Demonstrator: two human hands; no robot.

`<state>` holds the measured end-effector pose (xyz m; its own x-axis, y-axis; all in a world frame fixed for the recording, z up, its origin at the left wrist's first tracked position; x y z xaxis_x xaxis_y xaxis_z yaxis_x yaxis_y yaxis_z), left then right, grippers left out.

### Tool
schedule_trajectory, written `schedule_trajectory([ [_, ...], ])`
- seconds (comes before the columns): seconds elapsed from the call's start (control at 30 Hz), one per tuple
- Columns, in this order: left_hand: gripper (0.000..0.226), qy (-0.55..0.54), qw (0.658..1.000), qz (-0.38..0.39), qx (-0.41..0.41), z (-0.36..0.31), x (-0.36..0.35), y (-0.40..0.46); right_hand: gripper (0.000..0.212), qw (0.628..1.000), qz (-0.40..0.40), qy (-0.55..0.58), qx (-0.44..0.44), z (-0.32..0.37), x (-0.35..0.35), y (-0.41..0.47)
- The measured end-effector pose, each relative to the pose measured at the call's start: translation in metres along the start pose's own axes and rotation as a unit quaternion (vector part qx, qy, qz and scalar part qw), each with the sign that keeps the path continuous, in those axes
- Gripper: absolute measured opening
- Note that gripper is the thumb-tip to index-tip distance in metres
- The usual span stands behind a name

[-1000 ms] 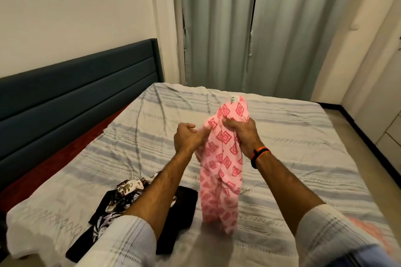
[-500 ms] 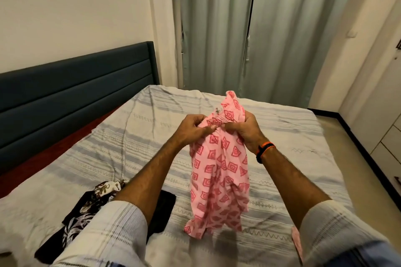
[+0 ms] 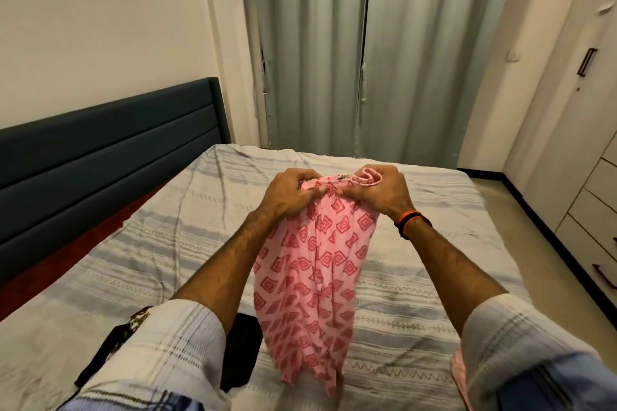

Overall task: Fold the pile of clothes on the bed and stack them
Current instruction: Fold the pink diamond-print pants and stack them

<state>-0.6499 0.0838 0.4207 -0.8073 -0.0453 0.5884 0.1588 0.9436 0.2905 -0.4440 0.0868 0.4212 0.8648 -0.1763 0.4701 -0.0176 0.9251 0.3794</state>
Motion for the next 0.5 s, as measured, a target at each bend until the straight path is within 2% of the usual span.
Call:
schedule_trajectory([
  [0.27, 0.029, 0.115, 0.988, 0.054, 0.087, 0.043, 0.027, 0.001, 0.034, 0.999, -0.033, -0.012, -0.025, 0.002, -0.013, 0.009],
  [0.4, 0.032, 0.094, 0.986, 0.006, 0.137, 0.075, 0.046, -0.002, 0.041, 0.996, -0.064, -0.021, -0.050, -0.011, -0.006, 0.012],
  [0.5, 0.027, 0.037, 0.986, -0.071, 0.145, 0.080, 0.056, -0.004, 0.042, 0.994, -0.073, -0.018, -0.076, -0.020, -0.004, 0.015],
])
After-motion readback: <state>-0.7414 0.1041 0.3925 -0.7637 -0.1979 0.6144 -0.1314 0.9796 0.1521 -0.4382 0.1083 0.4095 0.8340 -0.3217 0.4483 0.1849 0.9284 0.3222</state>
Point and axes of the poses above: each hand's wrist, its own y-axis towards the middle knuckle, its own x-axis out of the back of the hand, z = x × y, the point moved 5 cm from there along y, towards the middle knuckle, and after that the axes turned 5 degrees about -y, right-handed, at the moved point
